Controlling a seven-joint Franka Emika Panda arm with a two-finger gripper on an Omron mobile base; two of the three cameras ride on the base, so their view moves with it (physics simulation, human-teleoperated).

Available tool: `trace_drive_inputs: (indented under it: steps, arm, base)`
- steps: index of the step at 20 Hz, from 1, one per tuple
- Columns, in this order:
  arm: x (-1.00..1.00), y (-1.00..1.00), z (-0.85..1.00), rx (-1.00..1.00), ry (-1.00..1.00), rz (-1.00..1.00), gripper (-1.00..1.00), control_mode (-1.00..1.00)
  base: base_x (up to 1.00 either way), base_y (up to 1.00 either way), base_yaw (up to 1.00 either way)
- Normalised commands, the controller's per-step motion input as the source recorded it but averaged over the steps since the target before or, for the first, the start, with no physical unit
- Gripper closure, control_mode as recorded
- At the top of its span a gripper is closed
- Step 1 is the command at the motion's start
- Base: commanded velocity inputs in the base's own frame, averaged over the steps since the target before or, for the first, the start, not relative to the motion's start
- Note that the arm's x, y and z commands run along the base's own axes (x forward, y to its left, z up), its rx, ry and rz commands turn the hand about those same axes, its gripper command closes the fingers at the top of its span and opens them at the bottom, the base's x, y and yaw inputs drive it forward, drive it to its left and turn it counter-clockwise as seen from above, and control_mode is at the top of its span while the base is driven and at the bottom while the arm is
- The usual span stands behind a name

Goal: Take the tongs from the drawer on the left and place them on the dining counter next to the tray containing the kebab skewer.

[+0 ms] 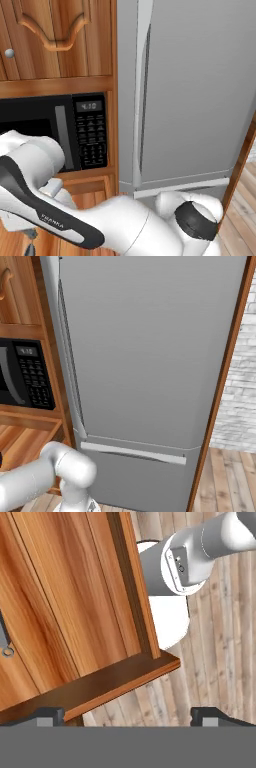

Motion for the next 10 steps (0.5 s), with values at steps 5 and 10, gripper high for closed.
trace_drive_inputs:
  steps: [5, 10]
  arm:
    - [0.1, -0.36, 0.06, 0.11, 0.0, -0.01, -1.0, -1.0]
    - [0.03, -0.01, -0.07, 0.0, -0.05, 0.13, -1.0, -1.0]
  base:
    - [0.0, 0.0, 0.0]
    - [0.0, 0.0, 0.0]
